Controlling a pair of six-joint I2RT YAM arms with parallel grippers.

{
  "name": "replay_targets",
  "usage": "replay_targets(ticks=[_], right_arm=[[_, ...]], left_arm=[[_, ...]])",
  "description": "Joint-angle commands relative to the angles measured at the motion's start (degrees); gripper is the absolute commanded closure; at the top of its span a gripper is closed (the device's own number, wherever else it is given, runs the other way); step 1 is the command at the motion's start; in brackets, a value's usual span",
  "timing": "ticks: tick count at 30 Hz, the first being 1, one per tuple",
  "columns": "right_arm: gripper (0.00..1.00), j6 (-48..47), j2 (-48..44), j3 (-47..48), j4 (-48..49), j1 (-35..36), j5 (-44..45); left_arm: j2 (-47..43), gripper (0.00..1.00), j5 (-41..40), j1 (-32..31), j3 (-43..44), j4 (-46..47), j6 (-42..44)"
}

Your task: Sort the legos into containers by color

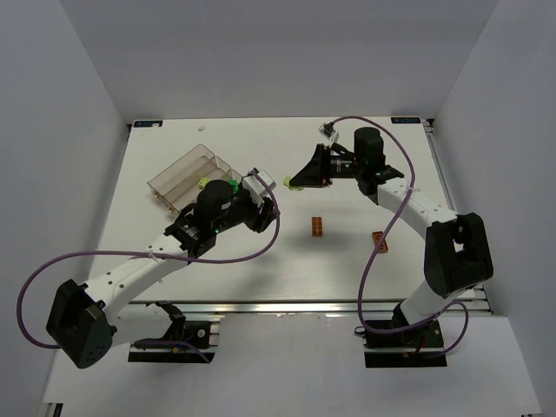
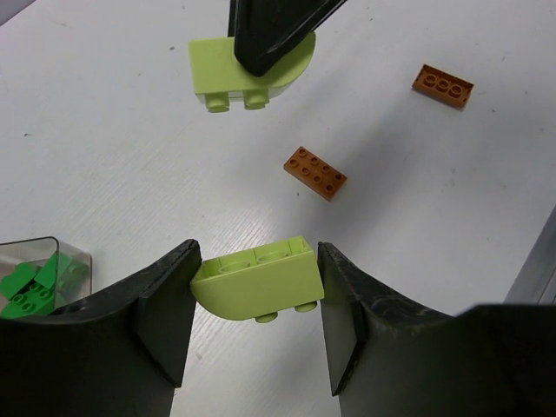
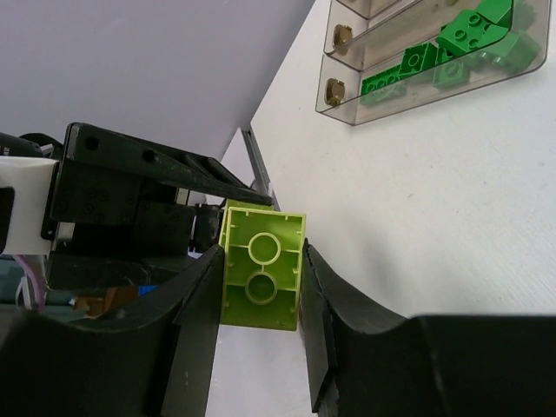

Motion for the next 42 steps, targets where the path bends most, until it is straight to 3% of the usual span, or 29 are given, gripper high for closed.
replay_targets(ticks=[1, 6, 8, 12, 18, 28, 36, 40, 42], right_arm=[[1.0, -1.9, -1.0, 1.0, 1.7, -0.2, -0.2], [1.0, -9.0, -5.1, -0.1, -2.8, -0.1, 3.6], [1.0, -9.9, -6.9, -0.8, -3.4, -0.2, 4.2], [1.0, -11.9, -9.6, -2.0, -5.0, -0.2, 4.4], [1.0, -12.1, -11.4, -3.9, -4.7, -0.3, 3.3], [1.0, -10.9, -12.2, -5.0, -2.8, -0.3, 1.9], [1.0, -10.6, -12.4, -5.1, -2.6, -0.7, 1.1], [1.0, -11.1, -12.4, -5.2, -2.2, -0.9, 1.0], [1.0, -11.5, -12.2, -5.2, -2.3, -0.9, 1.2]], left_arm=[[0.4, 0.56, -3.2, -0.1, 0.8, -1.1, -0.1], [4.4, 0.59, -14.0, 3.0, 3.9, -4.5, -2.6], [6.5, 0.59, -14.5, 6.0, 6.0, -4.7, -5.4], [10.2, 0.59, -12.9, 17.9, 8.6, -4.5, -13.4], [18.4, 0.59, -14.8, 26.9, 13.6, -7.4, -18.4], [29.1, 0.58, -26.4, 29.0, 23.4, -13.2, -18.7], [34.6, 0.58, -26.6, 31.4, 25.4, -14.3, -19.3], [34.6, 0.45, -27.8, 31.9, 25.2, -14.5, -19.3], [34.3, 0.31, -28.5, 32.1, 24.9, -14.6, -19.4]])
